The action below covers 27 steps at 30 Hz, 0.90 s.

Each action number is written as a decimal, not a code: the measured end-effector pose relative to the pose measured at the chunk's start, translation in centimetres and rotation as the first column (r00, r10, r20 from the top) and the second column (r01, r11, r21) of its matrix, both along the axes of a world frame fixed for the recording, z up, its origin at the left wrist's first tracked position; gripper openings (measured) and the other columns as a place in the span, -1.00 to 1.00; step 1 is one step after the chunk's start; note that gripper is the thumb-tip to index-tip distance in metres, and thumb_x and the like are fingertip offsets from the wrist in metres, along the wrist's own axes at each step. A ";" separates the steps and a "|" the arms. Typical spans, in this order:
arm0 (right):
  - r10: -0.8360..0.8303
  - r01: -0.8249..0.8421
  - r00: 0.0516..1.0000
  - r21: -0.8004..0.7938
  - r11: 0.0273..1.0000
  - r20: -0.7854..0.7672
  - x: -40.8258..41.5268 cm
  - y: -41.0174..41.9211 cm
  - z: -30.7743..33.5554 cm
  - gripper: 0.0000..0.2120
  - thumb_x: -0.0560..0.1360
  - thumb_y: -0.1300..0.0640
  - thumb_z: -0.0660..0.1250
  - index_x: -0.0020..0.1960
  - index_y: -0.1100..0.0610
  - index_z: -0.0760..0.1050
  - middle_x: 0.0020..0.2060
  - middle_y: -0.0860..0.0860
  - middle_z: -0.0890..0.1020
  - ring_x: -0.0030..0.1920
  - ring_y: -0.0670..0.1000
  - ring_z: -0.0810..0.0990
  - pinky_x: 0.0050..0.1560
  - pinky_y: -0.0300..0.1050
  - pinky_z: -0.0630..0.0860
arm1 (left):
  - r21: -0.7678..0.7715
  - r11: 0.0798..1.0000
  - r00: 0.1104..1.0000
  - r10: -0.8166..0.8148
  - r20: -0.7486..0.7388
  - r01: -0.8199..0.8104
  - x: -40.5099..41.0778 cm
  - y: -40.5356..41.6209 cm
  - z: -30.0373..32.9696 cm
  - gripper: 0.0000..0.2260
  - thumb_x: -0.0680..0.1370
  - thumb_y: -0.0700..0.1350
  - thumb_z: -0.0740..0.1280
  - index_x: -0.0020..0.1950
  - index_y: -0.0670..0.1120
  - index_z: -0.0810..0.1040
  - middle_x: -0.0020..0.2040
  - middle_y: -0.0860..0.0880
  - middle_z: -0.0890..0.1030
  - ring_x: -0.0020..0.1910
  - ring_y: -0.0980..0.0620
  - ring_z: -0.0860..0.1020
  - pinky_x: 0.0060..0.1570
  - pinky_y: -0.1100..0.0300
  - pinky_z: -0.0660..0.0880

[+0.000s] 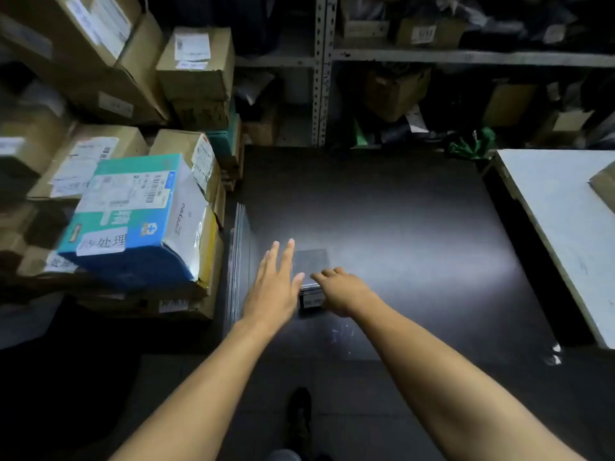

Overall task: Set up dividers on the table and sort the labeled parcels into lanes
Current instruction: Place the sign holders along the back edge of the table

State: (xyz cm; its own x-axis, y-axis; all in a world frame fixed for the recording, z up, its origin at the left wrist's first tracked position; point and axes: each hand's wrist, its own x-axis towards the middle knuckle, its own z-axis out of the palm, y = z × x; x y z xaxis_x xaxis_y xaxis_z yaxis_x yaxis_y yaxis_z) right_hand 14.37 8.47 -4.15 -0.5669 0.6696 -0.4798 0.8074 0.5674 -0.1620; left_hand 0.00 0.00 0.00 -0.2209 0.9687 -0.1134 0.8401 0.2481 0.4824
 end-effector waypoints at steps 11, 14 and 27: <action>0.112 -0.107 0.992 -0.074 0.991 0.066 -1.5 3.6 -1.7 -0.69 0.52 0.30 0.25 0.26 0.16 0.39 0.15 0.21 0.58 0.14 0.25 0.57 -0.09 -0.02 0.37 | -0.133 0.990 0.994 -0.027 0.105 0.041 -3.4 4.8 -3.3 -0.57 0.64 0.06 0.18 0.50 0.02 0.28 0.46 -0.04 0.32 0.41 -0.06 0.35 0.32 0.05 0.34; 0.092 -0.094 0.995 -0.084 0.992 -0.030 -1.0 5.6 1.1 -0.75 0.51 0.30 0.26 0.18 0.15 0.39 0.06 0.21 0.59 0.05 0.26 0.58 -0.17 -0.03 0.36 | -0.168 0.984 0.987 -0.029 0.161 0.056 -3.9 6.1 -3.0 -0.60 0.59 0.10 0.26 0.43 0.13 0.36 0.32 -0.01 0.43 0.27 -0.03 0.46 0.20 0.09 0.43; 0.004 -0.045 0.968 -0.154 0.987 -0.253 4.4 13.5 16.3 -0.87 0.55 0.07 0.30 -0.13 -0.05 0.37 -0.23 -0.15 0.49 -0.18 -0.03 0.50 -0.28 -0.14 0.37 | 0.031 0.992 0.587 -0.095 0.804 0.119 1.8 12.7 2.9 -0.63 0.52 -0.18 0.43 0.28 0.09 0.47 0.07 0.12 0.66 0.10 0.14 0.61 0.23 -0.07 0.51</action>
State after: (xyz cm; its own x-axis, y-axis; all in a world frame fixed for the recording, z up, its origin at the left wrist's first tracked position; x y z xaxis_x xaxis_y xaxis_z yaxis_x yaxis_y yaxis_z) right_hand 18.80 21.93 12.19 -0.6977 0.5815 -0.4185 0.7156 0.5374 -0.4463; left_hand 1.82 12.75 2.93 0.0763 0.9736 -0.2152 0.1362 0.2036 0.9695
